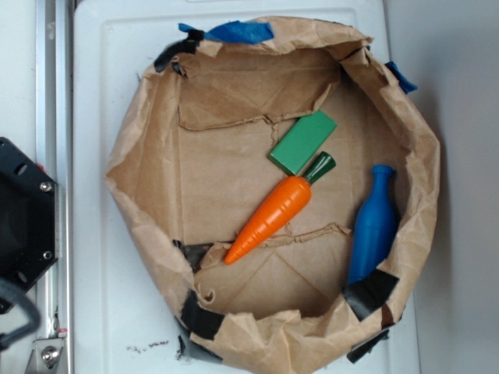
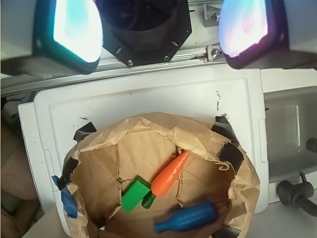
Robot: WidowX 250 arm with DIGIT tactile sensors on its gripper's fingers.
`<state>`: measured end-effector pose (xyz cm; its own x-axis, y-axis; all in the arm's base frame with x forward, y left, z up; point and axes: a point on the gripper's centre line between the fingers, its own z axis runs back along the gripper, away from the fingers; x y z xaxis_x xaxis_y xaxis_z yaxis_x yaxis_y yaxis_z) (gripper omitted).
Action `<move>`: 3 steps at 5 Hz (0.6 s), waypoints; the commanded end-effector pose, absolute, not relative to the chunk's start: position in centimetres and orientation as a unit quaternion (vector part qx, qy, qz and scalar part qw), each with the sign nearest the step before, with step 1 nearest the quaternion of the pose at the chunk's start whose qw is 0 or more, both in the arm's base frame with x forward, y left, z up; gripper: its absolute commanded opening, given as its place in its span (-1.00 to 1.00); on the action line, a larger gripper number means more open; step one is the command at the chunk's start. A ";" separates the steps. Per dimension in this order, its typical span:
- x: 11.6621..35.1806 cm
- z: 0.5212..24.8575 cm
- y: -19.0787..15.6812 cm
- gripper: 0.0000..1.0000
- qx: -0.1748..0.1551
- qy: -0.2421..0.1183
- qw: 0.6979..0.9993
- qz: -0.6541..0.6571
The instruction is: Grab the carrot.
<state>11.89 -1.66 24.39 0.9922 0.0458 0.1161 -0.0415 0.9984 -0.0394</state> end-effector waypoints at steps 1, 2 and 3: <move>11.9 24.4 -1.7 1.00 -0.018 -0.059 0.998 0.022; 16.9 23.8 -2.6 1.00 -0.046 -0.091 0.989 0.104; 20.4 22.7 -2.9 1.00 -0.064 -0.066 0.986 0.141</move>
<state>20.08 -3.47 21.36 0.9621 0.2635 0.0698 -0.2529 0.9584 -0.1320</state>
